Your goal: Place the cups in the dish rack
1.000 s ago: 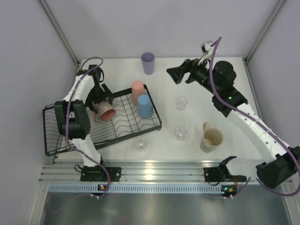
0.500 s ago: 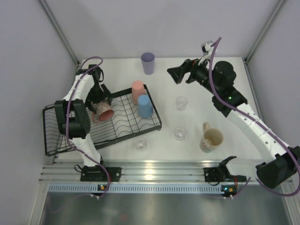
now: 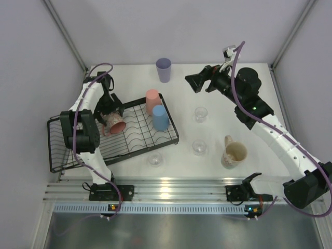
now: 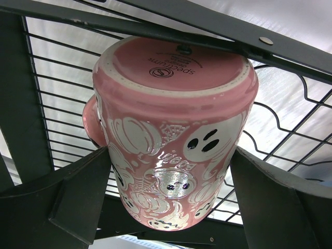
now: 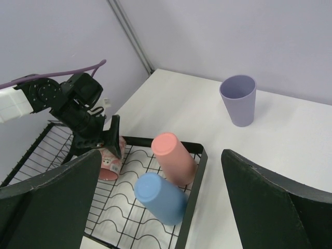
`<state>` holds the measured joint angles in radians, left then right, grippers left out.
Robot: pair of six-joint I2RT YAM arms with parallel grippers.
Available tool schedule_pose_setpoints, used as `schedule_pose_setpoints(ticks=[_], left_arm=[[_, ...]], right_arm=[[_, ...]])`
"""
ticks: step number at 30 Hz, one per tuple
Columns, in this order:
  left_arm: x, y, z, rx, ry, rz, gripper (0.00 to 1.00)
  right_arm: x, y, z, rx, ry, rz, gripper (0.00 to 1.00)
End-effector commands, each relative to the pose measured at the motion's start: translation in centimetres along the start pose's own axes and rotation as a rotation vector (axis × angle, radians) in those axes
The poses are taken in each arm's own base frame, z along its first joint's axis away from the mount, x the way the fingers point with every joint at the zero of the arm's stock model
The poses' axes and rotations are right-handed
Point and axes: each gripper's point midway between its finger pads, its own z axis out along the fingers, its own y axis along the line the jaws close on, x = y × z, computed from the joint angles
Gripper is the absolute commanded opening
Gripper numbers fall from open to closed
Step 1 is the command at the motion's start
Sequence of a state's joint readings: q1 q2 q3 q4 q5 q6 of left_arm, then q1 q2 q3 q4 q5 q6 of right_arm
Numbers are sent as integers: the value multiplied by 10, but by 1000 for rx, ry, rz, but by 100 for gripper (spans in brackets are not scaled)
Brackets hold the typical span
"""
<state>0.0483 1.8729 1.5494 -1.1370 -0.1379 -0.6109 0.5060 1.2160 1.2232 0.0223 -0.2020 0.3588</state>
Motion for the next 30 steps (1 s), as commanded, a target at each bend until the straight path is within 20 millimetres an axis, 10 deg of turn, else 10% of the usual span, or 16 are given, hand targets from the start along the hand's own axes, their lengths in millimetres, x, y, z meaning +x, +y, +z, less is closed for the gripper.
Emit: schedule_pose_setpoints(ticks=[1, 11, 30], left_arm=[[-11, 1, 17, -1, -29, -50, 84], [-25, -17, -25, 142, -122, 24, 1], [-21, -39, -75, 413, -287, 111, 0]], right_arm=[[-21, -1, 0, -6, -72, -28, 99], [-18, 1, 4, -22, -57, -17, 99], [-11, 12, 50, -113, 68, 2, 99]])
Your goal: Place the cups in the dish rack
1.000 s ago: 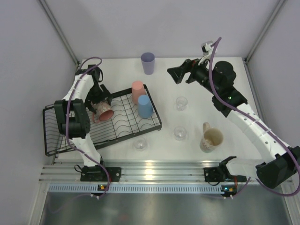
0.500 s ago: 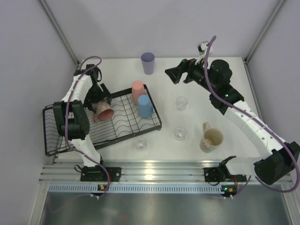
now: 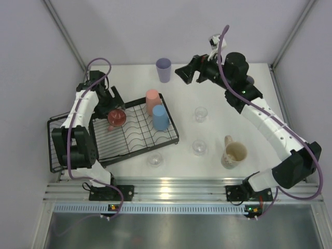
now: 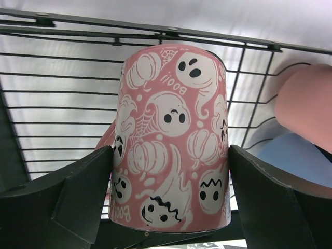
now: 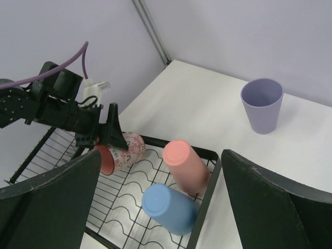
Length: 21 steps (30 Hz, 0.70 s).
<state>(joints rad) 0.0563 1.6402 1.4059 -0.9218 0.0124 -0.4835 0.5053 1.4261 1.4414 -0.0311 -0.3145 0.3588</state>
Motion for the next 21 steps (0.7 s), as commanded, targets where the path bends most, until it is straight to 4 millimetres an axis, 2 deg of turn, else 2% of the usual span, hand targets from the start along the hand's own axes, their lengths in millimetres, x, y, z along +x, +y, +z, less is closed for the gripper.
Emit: schedule_pose_setpoints(ticks=[1, 4, 7, 10, 11, 13, 14, 16, 19, 21], left_arm=[[-19, -26, -24, 144, -107, 17, 0], [-18, -32, -31, 181, -105, 19, 0], [-16, -37, -34, 209, -96, 1, 0], [-11, -40, -33, 224, -72, -22, 0], [-11, -39, -32, 220, -73, -27, 0], [-10, -38, -31, 214, -70, -45, 0], [-10, -38, -30, 211, -68, -56, 0], [-8, -38, -28, 212, -58, -76, 0], [-10, -40, -28, 214, -61, -103, 0], [-12, -41, -29, 215, -63, -114, 0]], right_arm=[[-10, 2, 3, -24, -10, -9, 99], [-8, 6, 6, -37, 0, -3, 99], [3, 13, 15, -51, 27, 11, 93], [23, 25, 32, -53, 84, 48, 86], [28, 33, 43, -23, 91, 41, 82], [45, 40, 53, 22, 141, 10, 74], [53, 59, 63, 12, 152, 0, 72], [65, 70, 71, 16, 169, 10, 63], [79, 84, 83, 67, 150, 9, 59], [99, 96, 93, 87, 164, 1, 57]])
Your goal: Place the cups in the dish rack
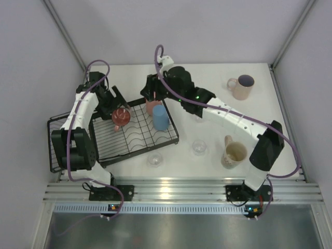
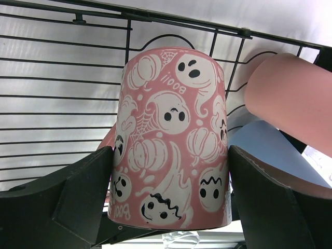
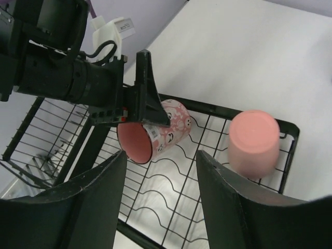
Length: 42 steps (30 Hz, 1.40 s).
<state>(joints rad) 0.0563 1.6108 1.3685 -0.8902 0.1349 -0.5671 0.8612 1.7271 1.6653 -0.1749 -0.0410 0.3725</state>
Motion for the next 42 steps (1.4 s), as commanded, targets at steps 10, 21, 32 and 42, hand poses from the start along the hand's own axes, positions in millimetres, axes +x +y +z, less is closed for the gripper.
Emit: schedule_pose_setpoints(ticks=[10, 21, 32, 42], left_arm=[[-23, -29, -25, 116, -109, -60, 0], [-15, -26, -14, 119, -87, -81, 0], [-11, -28, -15, 135, -79, -127, 0], [-10, -31, -23, 155, -91, -143, 2]], right_arm=[[59, 31, 63, 210, 5, -47, 54], [120, 41, 92, 307, 57, -116, 57], [147, 15, 114, 440, 74, -140, 47], [145, 26, 116, 367, 26, -84, 0]])
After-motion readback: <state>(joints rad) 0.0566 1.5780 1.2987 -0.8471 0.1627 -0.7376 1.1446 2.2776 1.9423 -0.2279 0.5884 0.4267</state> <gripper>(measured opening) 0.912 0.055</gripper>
